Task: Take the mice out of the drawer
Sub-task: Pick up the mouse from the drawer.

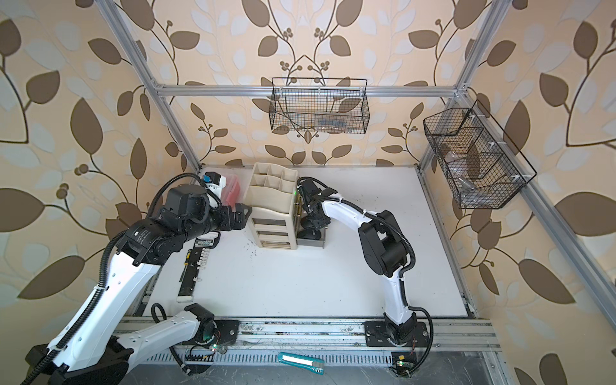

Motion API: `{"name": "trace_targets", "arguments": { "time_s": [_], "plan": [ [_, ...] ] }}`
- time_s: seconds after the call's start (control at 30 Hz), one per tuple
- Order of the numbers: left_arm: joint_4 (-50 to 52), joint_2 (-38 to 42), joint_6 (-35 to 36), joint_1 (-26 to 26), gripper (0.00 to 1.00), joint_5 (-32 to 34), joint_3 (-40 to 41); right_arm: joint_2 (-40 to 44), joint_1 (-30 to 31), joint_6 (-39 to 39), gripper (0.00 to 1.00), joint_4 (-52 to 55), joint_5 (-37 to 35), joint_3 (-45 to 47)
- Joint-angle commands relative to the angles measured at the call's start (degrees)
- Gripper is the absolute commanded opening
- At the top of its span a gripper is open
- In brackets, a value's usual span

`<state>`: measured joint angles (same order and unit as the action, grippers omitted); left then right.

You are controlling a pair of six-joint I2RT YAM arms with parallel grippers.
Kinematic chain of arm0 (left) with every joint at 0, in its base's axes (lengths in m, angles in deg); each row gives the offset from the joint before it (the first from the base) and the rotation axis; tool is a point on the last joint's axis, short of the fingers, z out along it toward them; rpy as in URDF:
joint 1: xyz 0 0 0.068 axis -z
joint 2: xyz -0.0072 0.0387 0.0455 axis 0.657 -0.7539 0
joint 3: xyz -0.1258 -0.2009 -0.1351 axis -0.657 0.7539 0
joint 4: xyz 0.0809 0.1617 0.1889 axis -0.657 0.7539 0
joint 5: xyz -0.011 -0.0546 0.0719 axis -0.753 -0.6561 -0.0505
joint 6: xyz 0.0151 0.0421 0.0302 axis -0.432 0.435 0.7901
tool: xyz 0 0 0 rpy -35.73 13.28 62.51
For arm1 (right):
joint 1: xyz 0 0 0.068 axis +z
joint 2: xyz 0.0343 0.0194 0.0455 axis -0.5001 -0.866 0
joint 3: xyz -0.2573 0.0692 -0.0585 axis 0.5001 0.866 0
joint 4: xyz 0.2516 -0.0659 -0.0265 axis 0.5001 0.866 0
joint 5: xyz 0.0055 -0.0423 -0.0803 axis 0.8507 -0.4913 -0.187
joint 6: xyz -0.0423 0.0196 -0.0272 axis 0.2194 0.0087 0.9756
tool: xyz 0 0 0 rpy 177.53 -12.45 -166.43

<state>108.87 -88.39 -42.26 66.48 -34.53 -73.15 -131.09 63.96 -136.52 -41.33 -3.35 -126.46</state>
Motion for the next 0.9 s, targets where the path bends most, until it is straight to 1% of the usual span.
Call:
{"name": "trace_targets", "arguments": {
  "time_s": [0.0, 0.1, 0.17, 0.33, 0.43, 0.5, 0.63, 0.77, 0.87],
  "plan": [
    [-1.7, -0.2, -1.3, -0.3, 0.99, 0.7, 0.2, -0.3, -0.2, -2.0, 0.74, 2.9, -0.7, -1.0],
    [-0.9, -1.1, -3.1, -0.4, 0.99, 2.8, -0.5, 0.1, -0.9, -1.0, 0.76, 3.4, 1.6, -1.1],
    [-1.3, -1.6, -3.3, -0.4, 0.99, 2.4, -0.5, 0.4, -0.9, -0.8, 0.77, 4.5, 1.7, -1.0],
    [-2.0, -3.2, -4.3, -0.4, 0.99, 4.4, -0.1, 0.4, -1.3, -1.0, 0.82, 6.5, 3.6, -1.4],
    [-2.9, -3.5, -5.0, -0.3, 0.99, 5.1, 0.5, 0.1, -1.8, -1.6, 0.83, 6.9, 3.1, -1.6],
    [-3.6, -3.2, -5.7, -0.4, 0.99, 5.3, 1.0, -0.9, -2.6, -2.0, 0.83, 7.8, 3.9, -2.6],
    [-4.9, -3.2, -6.8, -0.4, 0.94, 5.9, 1.9, -2.3, -2.8, -2.5, 0.84, 9.1, 2.8, -4.8],
    [-6.3, -4.1, -7.5, -0.4, 0.87, 5.7, 2.3, -4.1, -2.5, -2.6, 0.85, 10.7, 3.8, -7.9],
    [-6.5, -5.5, -7.8, -0.4, 0.83, 6.9, 2.2, -4.1, -1.8, -3.6, 0.85, 9.7, 3.5, -7.9]
  ]
}}
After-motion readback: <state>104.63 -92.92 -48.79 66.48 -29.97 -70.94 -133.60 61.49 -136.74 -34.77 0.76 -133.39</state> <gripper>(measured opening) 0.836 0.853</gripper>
